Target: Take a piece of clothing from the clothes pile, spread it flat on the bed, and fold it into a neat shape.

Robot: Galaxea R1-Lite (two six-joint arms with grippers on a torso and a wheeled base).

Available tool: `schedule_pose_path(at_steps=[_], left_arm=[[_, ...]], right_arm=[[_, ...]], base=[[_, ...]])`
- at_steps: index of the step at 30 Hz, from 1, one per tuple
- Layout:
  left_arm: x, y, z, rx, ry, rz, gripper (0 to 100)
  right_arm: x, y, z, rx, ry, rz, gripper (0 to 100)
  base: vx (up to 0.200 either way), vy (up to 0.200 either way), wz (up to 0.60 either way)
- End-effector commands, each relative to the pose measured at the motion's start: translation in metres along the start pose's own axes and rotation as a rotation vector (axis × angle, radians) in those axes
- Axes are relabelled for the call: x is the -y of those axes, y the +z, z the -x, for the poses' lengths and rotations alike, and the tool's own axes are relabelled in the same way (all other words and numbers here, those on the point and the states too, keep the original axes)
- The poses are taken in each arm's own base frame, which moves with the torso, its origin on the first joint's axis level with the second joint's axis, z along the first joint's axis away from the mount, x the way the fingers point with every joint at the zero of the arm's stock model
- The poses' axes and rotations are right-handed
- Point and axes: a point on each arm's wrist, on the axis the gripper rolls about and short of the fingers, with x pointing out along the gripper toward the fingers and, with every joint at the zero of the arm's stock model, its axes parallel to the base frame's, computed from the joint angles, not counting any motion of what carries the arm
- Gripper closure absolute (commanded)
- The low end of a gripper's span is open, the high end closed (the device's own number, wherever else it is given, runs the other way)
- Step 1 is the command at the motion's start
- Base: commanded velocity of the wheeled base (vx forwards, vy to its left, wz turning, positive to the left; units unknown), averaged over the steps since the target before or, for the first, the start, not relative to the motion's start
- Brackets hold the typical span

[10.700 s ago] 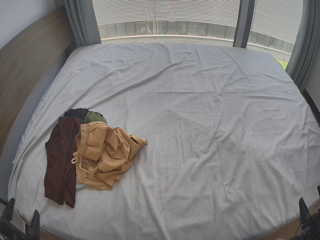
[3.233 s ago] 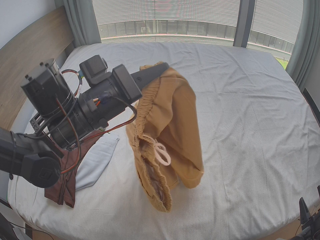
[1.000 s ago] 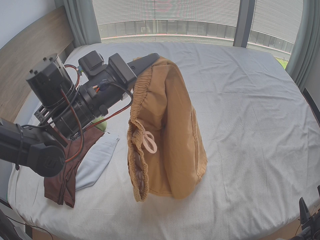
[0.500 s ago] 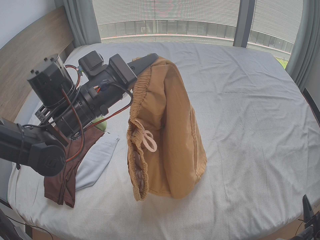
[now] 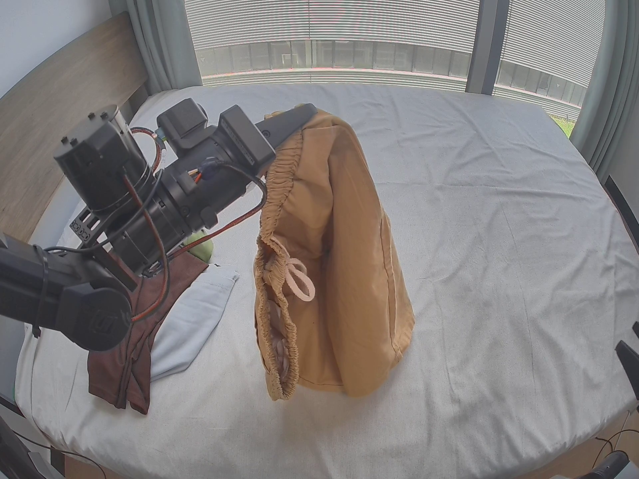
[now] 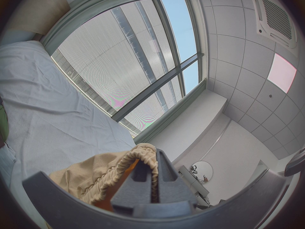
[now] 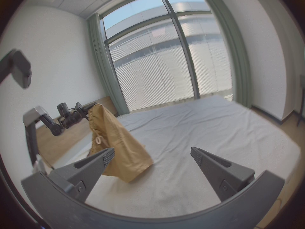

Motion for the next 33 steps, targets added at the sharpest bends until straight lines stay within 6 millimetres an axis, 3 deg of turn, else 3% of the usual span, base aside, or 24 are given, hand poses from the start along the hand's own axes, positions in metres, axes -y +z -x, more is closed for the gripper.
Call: schedule_pose_path(at_steps=[1,8,15,19,26,33], left_arm=[[-0.001,0.001,0.0,0.013,0.016,-0.018,100],[-0.001,0.001,0.0,0.014,0.02,-0.017,100],[-0.006,0.005,0.002,0.027,0.037,-0.028,100],[-0.007,0.007,0.002,0.032,0.039,-0.034,100],[-0.007,0.006,0.002,0.032,0.039,-0.041,100],[-0.01,0.003,0.0,0.025,0.041,-0.04,100]], right_arm=[[0.005,0.003,-0.063,-0.268,0.127,-0.168,0],[-0.002,-0.009,-0.099,-0.431,0.22,-0.193,0],[-0.01,-0.031,-0.154,-0.535,0.271,-0.211,0],[-0.021,-0.053,-0.184,-0.59,0.327,-0.197,0],[-0.038,-0.089,-0.217,-0.691,0.378,-0.177,0],[-0.041,-0.117,-0.244,-0.718,0.377,-0.172,0]], base=[[0.0,0.0,0.0],[0.0,0.0,0.0],[0.0,0.0,0.0],[0.0,0.0,0.0],[0.0,0.0,0.0],[0.0,0.0,0.0]])
